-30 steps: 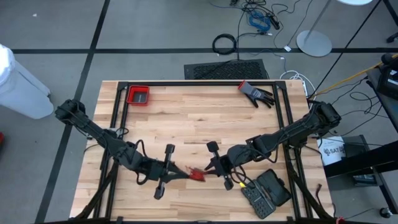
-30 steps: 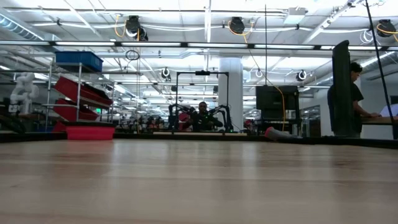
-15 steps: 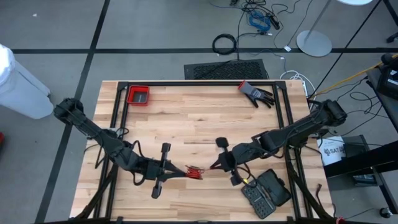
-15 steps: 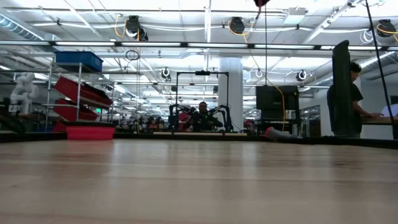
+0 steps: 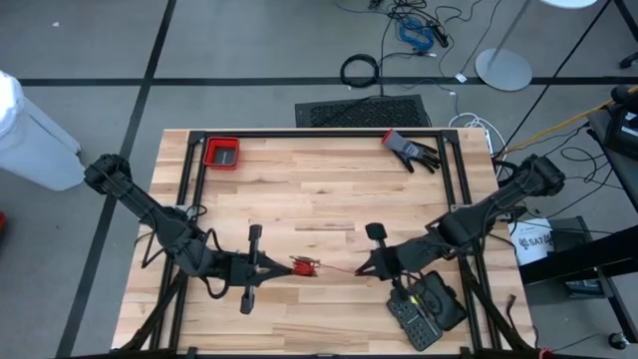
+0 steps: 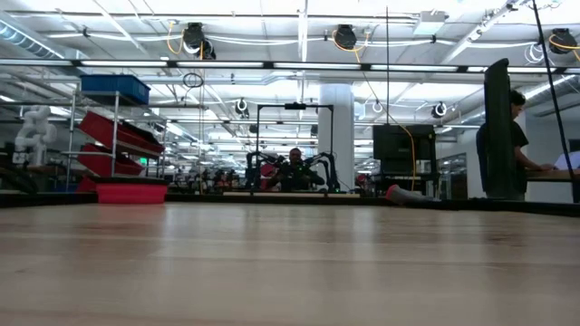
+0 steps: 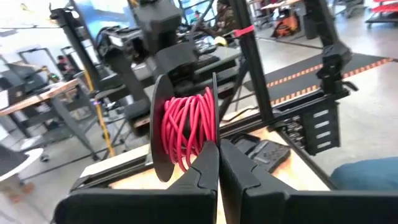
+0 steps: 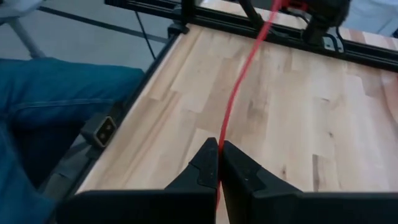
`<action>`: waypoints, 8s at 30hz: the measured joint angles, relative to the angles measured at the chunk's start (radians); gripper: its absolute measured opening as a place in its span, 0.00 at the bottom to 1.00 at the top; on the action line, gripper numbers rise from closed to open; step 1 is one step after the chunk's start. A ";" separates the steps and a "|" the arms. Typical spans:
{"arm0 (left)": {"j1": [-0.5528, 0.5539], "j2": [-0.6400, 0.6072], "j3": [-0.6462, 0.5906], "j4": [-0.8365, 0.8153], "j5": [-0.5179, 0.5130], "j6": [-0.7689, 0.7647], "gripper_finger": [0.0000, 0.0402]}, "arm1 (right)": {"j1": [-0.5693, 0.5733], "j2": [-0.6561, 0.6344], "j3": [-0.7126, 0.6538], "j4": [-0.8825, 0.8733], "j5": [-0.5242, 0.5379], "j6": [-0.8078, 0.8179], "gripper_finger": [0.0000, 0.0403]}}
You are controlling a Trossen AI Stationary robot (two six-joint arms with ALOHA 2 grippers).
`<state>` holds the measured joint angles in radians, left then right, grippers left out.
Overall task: Coil cords
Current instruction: Coil the red wire onto the spool
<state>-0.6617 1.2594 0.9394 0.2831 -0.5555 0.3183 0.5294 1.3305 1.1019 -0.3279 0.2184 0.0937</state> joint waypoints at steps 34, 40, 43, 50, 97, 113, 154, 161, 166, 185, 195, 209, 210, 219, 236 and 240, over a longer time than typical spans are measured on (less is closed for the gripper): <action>0.063 0.000 0.000 -0.118 0.094 -0.138 0.00 | 0.103 -0.058 0.000 0.149 0.228 -0.168 0.00; 0.080 0.000 0.000 -0.133 0.177 -0.157 0.00 | 0.103 -0.053 0.000 0.230 0.236 -0.222 0.00; 0.080 0.006 0.000 -0.133 0.188 -0.157 0.00 | 0.101 -0.042 0.000 0.258 0.230 -0.242 0.00; 0.098 0.038 0.000 -0.125 0.237 -0.157 0.00 | 0.078 0.002 0.000 0.367 0.226 -0.318 0.00; 0.216 0.211 0.000 0.171 0.685 -0.182 0.00 | -0.100 0.230 0.000 0.753 -0.039 -0.400 0.00; 0.210 0.209 0.000 0.212 0.731 -0.169 0.00 | -0.157 0.298 0.000 0.795 -0.148 -0.327 0.00; 0.076 0.051 0.000 0.002 0.159 -0.021 0.00 | -0.168 0.212 0.002 0.445 -0.217 -0.138 0.00; 0.077 0.051 0.000 -0.019 0.101 -0.021 0.00 | -0.169 0.212 0.002 0.421 -0.217 -0.112 0.00; 0.076 0.051 0.000 -0.043 0.057 -0.022 0.00 | -0.169 0.213 0.002 0.407 -0.217 -0.095 0.00; 0.076 0.049 0.000 -0.040 0.056 -0.025 0.00 | -0.167 0.191 -0.001 0.304 -0.225 -0.041 0.18; 0.076 0.050 0.000 -0.058 0.058 -0.028 0.00 | -0.110 0.037 -0.001 0.046 -0.196 0.140 0.24; 0.078 0.050 0.000 -0.069 0.060 -0.048 0.00 | -0.043 0.012 0.000 0.328 0.069 -0.077 0.24; 0.078 0.050 0.000 -0.069 0.061 -0.048 0.00 | -0.043 0.019 0.000 0.345 0.069 -0.086 0.24; 0.077 0.051 0.000 -0.074 0.062 -0.048 0.00 | -0.045 0.063 0.000 0.436 0.206 -0.168 0.24; 0.078 0.051 0.000 -0.076 0.062 -0.049 0.00 | -0.064 0.099 0.000 0.489 0.203 -0.178 0.24; 0.078 0.051 0.000 -0.076 0.062 -0.049 0.00 | -0.077 0.117 0.000 0.491 0.203 -0.182 0.24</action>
<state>-0.5838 1.3104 0.9398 0.2070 -0.4938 0.2695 0.4524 1.4477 1.1019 0.1634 0.4213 -0.0887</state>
